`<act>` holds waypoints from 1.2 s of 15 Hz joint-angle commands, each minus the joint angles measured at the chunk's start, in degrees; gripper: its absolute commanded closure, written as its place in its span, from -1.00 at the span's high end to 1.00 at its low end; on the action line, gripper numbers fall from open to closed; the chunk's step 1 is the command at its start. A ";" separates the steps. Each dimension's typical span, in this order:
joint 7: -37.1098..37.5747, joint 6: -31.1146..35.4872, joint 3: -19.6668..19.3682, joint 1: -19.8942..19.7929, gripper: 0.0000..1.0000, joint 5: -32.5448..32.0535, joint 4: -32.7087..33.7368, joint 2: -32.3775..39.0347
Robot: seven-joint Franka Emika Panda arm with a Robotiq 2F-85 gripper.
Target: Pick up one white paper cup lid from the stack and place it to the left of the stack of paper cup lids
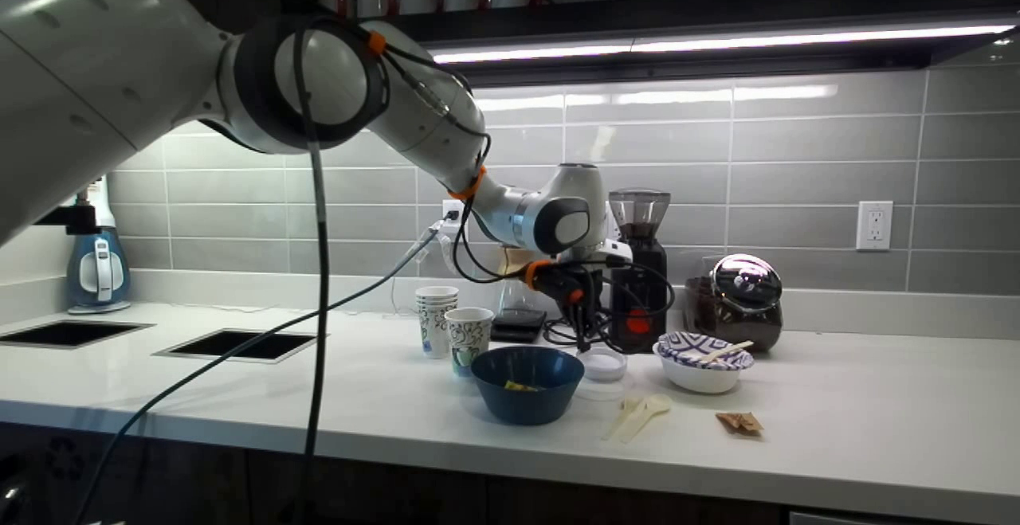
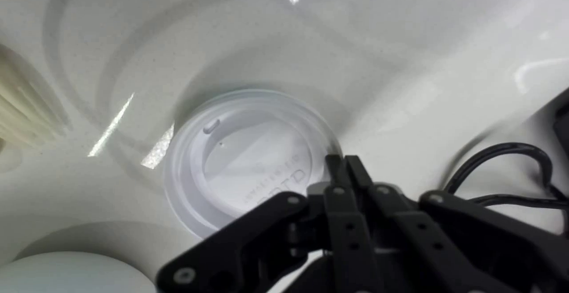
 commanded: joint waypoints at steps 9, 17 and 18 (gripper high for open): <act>1.50 0.86 -1.10 1.64 -0.97 -2.24 2.82 0.47; 0.49 2.81 -0.25 0.44 -1.00 -1.21 -0.95 -4.31; -0.14 3.06 0.53 -0.29 -1.00 -0.26 -2.86 -6.41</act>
